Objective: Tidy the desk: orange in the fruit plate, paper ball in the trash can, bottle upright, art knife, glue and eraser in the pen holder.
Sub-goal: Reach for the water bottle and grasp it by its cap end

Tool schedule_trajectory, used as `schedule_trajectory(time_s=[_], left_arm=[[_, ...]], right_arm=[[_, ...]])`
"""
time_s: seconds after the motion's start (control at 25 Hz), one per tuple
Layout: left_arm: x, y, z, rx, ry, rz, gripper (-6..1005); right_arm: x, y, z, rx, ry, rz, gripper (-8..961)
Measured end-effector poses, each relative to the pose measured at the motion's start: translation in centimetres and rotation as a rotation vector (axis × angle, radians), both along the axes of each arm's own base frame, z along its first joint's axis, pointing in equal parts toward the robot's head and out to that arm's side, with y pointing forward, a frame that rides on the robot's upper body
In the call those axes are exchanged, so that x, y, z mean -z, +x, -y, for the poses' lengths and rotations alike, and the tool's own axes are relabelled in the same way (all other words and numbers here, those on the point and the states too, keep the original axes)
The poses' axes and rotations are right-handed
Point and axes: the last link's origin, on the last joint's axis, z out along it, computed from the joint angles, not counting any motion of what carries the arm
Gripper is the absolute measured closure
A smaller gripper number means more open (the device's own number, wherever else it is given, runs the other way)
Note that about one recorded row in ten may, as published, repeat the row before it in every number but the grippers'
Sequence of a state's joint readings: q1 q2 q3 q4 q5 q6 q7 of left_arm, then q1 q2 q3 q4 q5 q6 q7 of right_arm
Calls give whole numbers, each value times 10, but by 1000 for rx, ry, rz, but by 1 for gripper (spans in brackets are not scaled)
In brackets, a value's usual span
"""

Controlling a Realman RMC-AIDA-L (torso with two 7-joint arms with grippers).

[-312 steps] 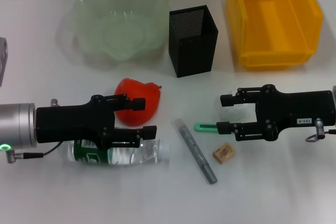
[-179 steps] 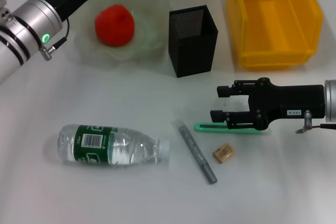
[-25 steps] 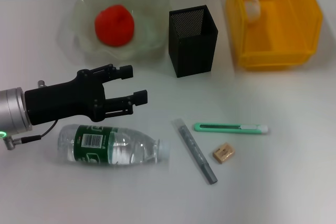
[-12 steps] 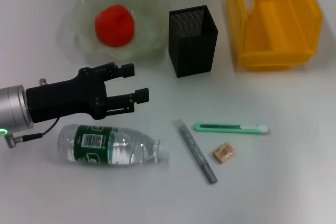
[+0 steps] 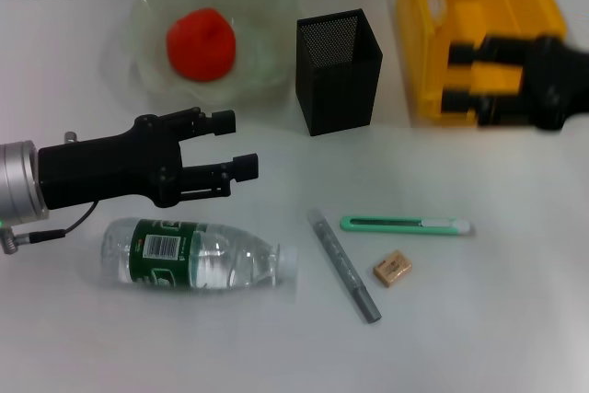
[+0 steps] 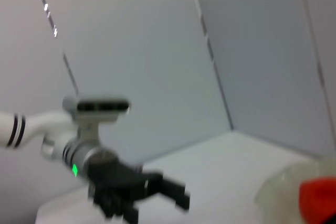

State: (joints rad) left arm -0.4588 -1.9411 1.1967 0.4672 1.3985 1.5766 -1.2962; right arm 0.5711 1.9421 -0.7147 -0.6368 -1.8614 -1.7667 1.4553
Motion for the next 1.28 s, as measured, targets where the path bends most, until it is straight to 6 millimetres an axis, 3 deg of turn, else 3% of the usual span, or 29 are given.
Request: schedule_trajectory(time_s=[0.6, 0.96, 1.28], left_arm=[[0, -5, 1, -8, -17, -31, 187], [-3, -1, 0, 28, -48, -64, 187], [1, 21, -13, 121, -121, -181, 186]], right_arm=[[45, 9, 14, -24, -37, 80, 192], [47, 9, 13, 8, -60, 79, 191], [45, 13, 15, 23, -61, 79, 192]])
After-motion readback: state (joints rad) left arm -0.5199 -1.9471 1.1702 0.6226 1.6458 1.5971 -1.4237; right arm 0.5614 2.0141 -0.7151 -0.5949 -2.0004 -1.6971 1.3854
